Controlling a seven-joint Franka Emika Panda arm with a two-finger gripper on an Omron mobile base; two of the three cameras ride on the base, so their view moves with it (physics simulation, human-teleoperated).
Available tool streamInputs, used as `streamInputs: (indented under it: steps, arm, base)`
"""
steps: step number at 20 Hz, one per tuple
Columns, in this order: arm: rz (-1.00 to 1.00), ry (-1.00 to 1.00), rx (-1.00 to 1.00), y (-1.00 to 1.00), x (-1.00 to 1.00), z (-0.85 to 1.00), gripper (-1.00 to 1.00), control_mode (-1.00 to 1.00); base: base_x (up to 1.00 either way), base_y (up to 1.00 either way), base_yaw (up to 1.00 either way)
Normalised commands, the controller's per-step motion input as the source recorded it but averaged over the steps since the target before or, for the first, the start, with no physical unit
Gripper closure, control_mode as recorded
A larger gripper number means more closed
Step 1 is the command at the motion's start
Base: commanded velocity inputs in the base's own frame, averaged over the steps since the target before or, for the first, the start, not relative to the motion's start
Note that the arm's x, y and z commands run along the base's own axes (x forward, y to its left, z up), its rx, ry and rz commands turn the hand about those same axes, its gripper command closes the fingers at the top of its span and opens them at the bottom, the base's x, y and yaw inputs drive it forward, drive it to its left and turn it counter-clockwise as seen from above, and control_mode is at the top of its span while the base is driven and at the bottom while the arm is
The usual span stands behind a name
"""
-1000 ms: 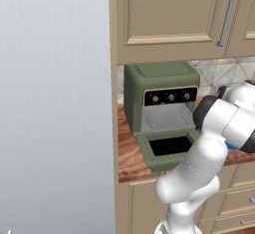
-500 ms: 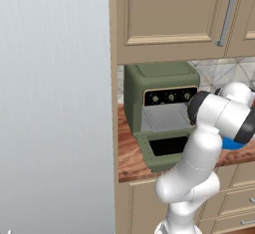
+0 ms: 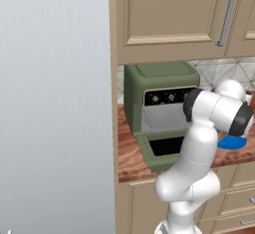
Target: Pull the toaster oven rack outwards. Pick up the baguette from the plate and place it on the toaster oven rack. Close the toaster oven door fully and set the temperature to the lowest setting.
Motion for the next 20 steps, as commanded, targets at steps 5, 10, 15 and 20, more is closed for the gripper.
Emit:
streamInputs:
  steps: [5, 10, 15, 20]
  arm:
    - [0.00, -0.01, 0.00, 0.00, 0.05, -0.16, -1.00, -1.00]
    - [0.00, -0.07, 0.00, 0.00, 0.05, -0.14, 1.00, -1.00]
    - [0.00, -0.02, 0.00, 0.00, 0.00, -0.01, 1.00, -1.00]
    - [0.00, -0.22, 0.00, 0.00, -0.26, 0.70, 1.00, -1.00]
  base:
    - [0.00, 0.00, 0.00]
    - [0.00, 0.00, 0.00]
    - [0.00, 0.00, 0.00]
    - [0.00, 0.00, 0.00]
